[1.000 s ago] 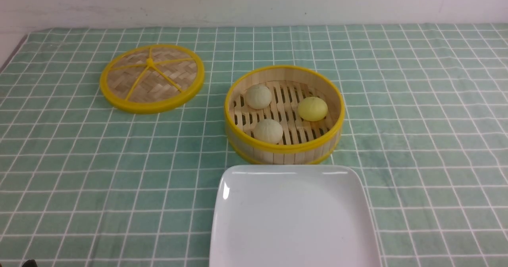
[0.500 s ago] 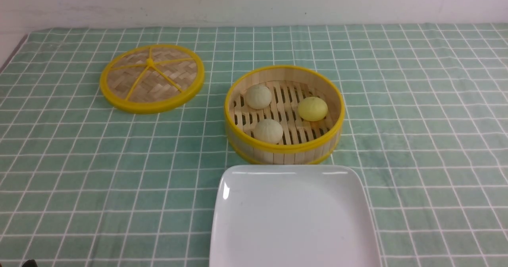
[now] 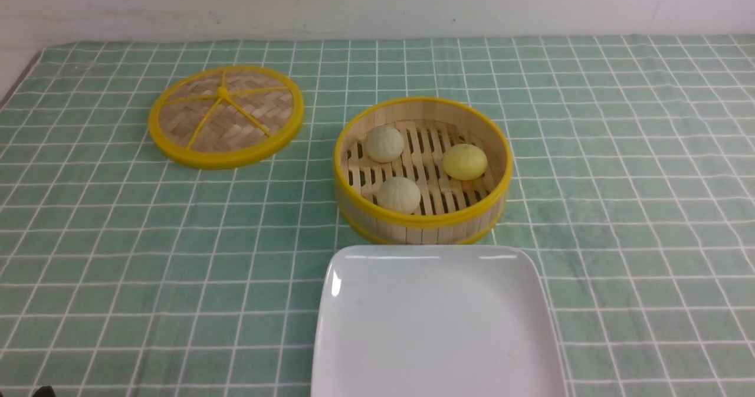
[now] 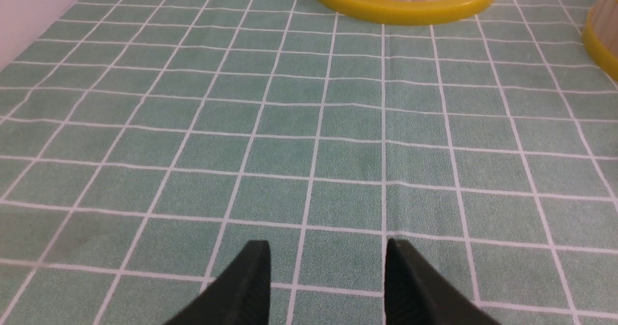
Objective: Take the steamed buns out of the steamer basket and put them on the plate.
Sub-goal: Use the right arm to grab the steamed stuffed bun that is closest to it
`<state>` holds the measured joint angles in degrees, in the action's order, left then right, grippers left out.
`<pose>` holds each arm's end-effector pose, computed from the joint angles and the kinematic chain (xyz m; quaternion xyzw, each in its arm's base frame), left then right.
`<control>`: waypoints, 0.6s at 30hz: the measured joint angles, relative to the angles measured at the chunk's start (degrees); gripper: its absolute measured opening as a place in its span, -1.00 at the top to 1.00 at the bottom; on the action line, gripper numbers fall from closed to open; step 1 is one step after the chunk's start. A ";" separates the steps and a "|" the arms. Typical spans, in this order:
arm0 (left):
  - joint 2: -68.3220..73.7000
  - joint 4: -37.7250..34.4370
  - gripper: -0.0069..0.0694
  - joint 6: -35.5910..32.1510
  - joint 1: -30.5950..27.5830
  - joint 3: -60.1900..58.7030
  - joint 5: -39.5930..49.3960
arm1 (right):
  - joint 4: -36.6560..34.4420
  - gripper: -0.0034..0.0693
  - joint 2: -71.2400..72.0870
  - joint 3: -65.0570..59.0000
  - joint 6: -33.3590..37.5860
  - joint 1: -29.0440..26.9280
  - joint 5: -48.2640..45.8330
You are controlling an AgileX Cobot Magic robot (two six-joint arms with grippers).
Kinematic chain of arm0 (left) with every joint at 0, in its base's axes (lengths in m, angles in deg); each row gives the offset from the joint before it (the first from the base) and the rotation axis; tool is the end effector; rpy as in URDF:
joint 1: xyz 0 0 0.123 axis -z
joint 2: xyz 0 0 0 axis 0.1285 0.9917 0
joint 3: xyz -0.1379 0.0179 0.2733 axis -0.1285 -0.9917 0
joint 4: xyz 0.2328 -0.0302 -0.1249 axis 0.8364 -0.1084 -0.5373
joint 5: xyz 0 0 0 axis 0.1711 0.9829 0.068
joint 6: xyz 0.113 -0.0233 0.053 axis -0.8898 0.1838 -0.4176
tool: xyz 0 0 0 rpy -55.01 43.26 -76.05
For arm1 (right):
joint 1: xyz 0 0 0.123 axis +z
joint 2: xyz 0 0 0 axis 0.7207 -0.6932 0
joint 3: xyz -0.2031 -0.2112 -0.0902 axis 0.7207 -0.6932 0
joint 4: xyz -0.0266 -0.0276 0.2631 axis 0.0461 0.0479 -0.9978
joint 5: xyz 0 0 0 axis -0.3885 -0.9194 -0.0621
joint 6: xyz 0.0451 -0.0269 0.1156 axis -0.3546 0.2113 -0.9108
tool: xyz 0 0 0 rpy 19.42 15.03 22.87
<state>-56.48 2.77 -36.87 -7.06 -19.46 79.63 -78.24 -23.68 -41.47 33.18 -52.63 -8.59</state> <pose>0.0789 0.0058 0.1612 -0.0235 0.8066 0.0097 0.5906 0.0450 0.0063 0.2921 0.1198 0.7279 0.0937 0.6686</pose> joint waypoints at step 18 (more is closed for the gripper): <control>0.00 0.00 -0.09 0.00 0.00 0.00 0.00 | -0.43 -0.65 0.00 0.00 -0.03 0.00 5.37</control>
<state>-56.48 2.77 -36.87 -7.06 -19.46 79.63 -78.68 -23.68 -41.47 33.16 -52.63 -3.22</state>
